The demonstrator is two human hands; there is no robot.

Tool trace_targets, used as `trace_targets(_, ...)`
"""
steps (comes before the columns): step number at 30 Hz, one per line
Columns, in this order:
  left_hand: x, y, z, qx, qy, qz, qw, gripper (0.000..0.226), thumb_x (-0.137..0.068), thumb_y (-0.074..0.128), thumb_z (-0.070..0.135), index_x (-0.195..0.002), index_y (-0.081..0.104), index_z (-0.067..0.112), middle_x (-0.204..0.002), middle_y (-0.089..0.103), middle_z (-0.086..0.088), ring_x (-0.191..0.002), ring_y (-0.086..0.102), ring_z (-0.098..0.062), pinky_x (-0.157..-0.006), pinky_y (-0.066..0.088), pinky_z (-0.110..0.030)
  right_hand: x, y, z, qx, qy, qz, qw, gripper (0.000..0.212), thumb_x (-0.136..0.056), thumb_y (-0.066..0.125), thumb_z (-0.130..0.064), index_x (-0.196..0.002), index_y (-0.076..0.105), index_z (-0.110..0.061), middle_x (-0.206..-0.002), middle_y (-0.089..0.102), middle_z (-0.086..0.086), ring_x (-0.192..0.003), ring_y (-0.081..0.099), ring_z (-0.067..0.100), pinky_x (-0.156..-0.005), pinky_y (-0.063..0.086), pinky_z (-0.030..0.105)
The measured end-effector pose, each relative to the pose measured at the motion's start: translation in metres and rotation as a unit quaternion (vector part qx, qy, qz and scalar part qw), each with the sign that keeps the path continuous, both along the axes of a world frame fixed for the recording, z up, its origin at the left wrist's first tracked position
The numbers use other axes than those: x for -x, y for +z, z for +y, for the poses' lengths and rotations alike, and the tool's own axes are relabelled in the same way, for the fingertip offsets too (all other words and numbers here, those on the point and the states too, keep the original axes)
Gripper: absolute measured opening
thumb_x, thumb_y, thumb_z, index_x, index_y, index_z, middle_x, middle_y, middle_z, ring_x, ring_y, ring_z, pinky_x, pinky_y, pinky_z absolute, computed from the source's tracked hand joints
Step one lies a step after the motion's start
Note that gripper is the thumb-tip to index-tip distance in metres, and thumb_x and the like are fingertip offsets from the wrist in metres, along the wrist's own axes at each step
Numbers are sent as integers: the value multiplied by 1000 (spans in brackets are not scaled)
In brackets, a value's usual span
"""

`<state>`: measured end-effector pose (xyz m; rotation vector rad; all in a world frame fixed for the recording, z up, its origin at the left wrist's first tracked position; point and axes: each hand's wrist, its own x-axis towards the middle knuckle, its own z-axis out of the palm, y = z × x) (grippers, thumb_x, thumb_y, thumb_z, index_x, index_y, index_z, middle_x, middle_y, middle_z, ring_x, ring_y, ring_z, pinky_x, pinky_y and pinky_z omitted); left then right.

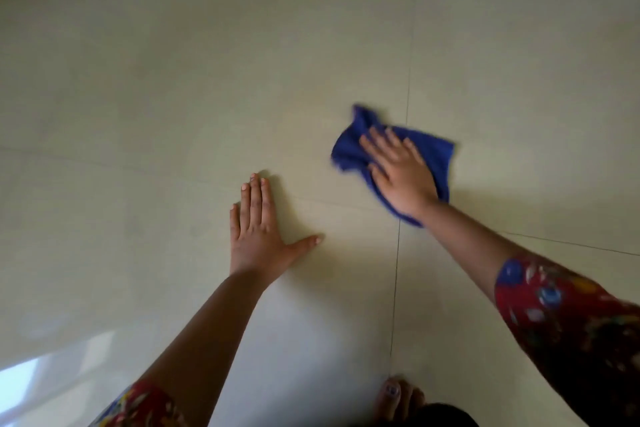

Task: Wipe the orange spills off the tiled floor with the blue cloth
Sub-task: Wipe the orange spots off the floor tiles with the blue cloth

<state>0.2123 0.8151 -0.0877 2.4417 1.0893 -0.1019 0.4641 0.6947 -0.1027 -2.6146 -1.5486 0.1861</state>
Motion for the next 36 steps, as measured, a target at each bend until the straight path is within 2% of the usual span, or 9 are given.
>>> trace_targets(2, 7, 0, -5, -10, 5, -3, 1000, 128, -61, 36, 91, -152, -13, 14, -160, -17, 0, -147, -16, -15, -120, -4, -38, -5, 6, 27, 13, -103, 17, 994, 54, -101, 22, -41, -153, 21, -27, -162, 15, -5, -150, 10, 21, -121, 8, 43)
trace_targets(4, 9, 0, -9, -18, 25, -4, 1000, 128, -61, 35, 92, -152, -11, 14, -161, -16, 0, -147, -15, -14, -120, -4, -37, 14, 7, 55, 18, -77, 15, 997, 55, -101, 21, -42, -153, 19, -25, -162, 11, -6, -150, 6, 22, -120, 4, 42)
trace_targets(6, 10, 0, -12, -18, 49, -5, 999, 130, -58, 34, 92, -152, -9, 13, -161, -13, -1, -147, -14, -15, -119, -5, -36, 46, 6, 75, 9, 56, 9, 998, 59, -97, 16, -45, -152, 24, -24, -161, 18, -3, -149, 12, 25, -119, 7, 44)
trace_targets(10, 9, -1, -11, -20, 50, 19, 998, 131, -58, 29, 93, -152, -8, 9, -161, -9, -6, -147, -15, -17, -119, -8, -38, 80, 4, 104, 35, 312, -4, 949, 56, -96, 24, -39, -150, 31, -25, -158, 27, -3, -147, 23, 21, -117, 14, 40)
trace_targets(17, 11, -1, -10, -23, 45, 38, 998, 131, -61, 28, 96, -150, -18, 12, -159, -23, -2, -146, -21, -17, -120, -6, -40, 28, 5, 168, 25, -29, 13, 999, 53, -102, 24, -39, -153, 18, -30, -162, 12, -9, -150, 7, 18, -120, 4, 40)
trace_targets(23, 12, -5, -9, -30, 39, 36, 998, 133, -57, 22, 97, -152, -11, 10, -160, -15, -4, -148, -15, -19, -120, -4, -41, 51, 2, 111, 25, 263, 11, 964, 52, -100, 22, -45, -151, 24, -34, -160, 21, -10, -148, 14, 15, -119, 8, 37)
trace_targets(26, 11, -5, -9, -31, 36, 42, 998, 134, -56, 24, 97, -152, -6, 8, -161, -10, -7, -148, -11, -21, -120, -1, -42, 14, -1, 72, -14, 58, 16, 998, 55, -96, 21, -49, -148, 32, -35, -158, 28, -9, -147, 22, 18, -118, 17, 43)
trace_targets(30, 10, -3, -8, -32, 35, 43, 998, 136, -54, 22, 98, -152, -9, 8, -161, -13, -7, -148, -13, -21, -119, -3, -41, -37, 1, 3, 14, -214, 11, 977, 62, -93, 13, -52, -151, 24, -35, -161, 18, -9, -149, 14, 18, -119, 14, 44)
trace_targets(36, 8, -4, -8, -12, 49, 18, 999, 132, -57, 25, 95, -152, -9, 11, -160, -16, -3, -148, -16, -19, -116, -10, -37, 31, -2, -47, 22, -265, 2, 964, 62, -93, 7, -53, -152, 16, -37, -162, 11, -8, -150, 8, 23, -119, 8, 46)
